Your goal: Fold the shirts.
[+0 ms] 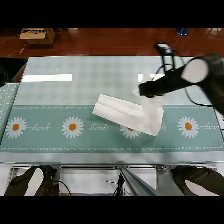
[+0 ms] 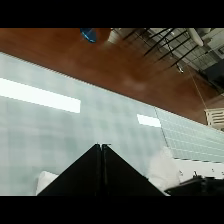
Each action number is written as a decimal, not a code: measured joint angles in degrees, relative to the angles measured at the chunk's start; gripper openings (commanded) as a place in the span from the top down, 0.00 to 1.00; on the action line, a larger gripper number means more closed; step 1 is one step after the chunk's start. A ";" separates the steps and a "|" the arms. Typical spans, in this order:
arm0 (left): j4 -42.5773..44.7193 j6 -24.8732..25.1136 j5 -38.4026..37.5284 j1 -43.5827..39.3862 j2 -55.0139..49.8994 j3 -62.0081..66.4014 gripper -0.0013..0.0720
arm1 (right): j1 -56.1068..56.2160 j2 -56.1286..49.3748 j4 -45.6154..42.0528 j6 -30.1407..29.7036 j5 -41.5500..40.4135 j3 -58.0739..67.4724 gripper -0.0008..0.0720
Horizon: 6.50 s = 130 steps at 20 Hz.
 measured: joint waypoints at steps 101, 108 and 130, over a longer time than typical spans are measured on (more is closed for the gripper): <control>30.62 -2.29 12.76 -30.73 -21.62 10.01 0.15 | -55.43 21.03 29.64 -34.71 -11.06 -13.03 0.25; 62.60 -23.52 -2.03 -42.05 -27.50 20.61 0.00 | -34.32 16.61 12.44 -22.73 -5.05 -13.03 0.20; 68.35 -28.48 -14.80 -43.89 -28.26 22.05 0.00 | -28.02 15.19 4.15 -24.06 1.38 -9.99 0.18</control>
